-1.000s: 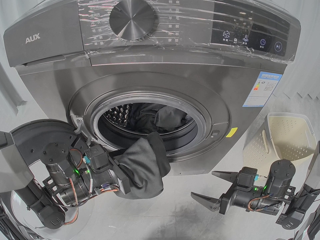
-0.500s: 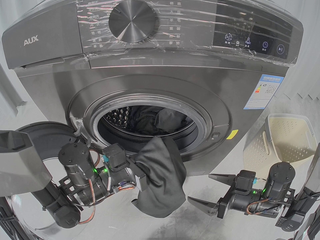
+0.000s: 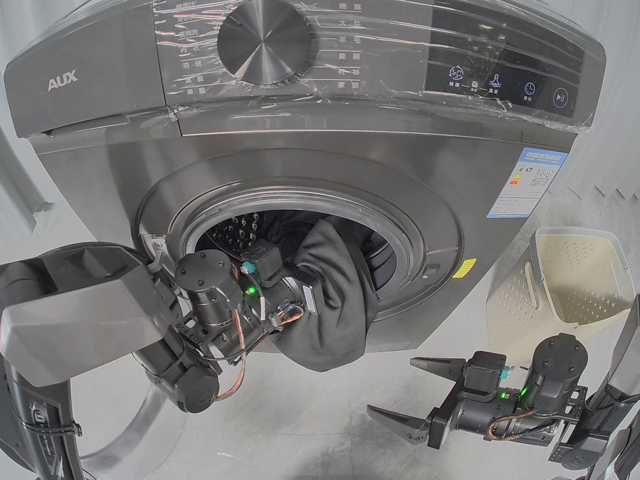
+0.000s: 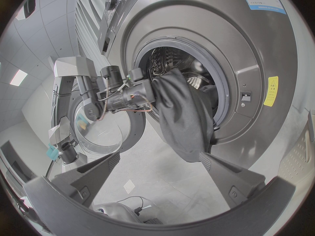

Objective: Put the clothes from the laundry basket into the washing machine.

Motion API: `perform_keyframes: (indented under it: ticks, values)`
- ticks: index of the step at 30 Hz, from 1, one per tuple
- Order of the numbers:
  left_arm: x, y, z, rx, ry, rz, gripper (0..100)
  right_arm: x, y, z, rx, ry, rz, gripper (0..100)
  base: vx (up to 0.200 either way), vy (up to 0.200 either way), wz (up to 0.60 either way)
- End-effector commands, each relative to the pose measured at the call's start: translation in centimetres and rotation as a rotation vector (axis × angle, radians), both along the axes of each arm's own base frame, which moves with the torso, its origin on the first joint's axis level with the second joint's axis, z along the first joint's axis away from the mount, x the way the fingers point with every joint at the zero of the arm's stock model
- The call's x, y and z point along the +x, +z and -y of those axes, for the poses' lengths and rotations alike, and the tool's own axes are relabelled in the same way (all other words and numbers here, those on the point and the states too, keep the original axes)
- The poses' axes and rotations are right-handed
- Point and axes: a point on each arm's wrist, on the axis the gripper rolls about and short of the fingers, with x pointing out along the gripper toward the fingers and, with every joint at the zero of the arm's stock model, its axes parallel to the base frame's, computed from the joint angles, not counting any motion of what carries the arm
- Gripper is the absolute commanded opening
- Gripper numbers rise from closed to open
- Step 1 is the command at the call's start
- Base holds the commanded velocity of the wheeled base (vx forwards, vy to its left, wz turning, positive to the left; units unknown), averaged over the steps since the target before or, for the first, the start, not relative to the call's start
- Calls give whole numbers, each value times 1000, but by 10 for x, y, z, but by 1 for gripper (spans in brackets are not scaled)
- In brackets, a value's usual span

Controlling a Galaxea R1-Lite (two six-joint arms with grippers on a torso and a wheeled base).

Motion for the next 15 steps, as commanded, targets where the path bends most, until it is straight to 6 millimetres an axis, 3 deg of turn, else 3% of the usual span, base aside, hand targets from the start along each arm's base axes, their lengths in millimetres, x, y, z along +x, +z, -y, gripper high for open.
perform_keyframes:
  ticks: [1, 9, 15]
  values:
    - [25, -27, 13, 2, 26, -19, 0, -2, -2, -3, -7, 12, -6, 100, 0, 0, 0]
    - [71, -32, 7, -7, 95, -6, 0, -2, -5, -4, -15, 12, -15, 100, 0, 0, 0]
    - [95, -31, 12, -17, 110, -4, 0, -1, -8, -4, -22, 12, -29, 100, 0, 0, 0]
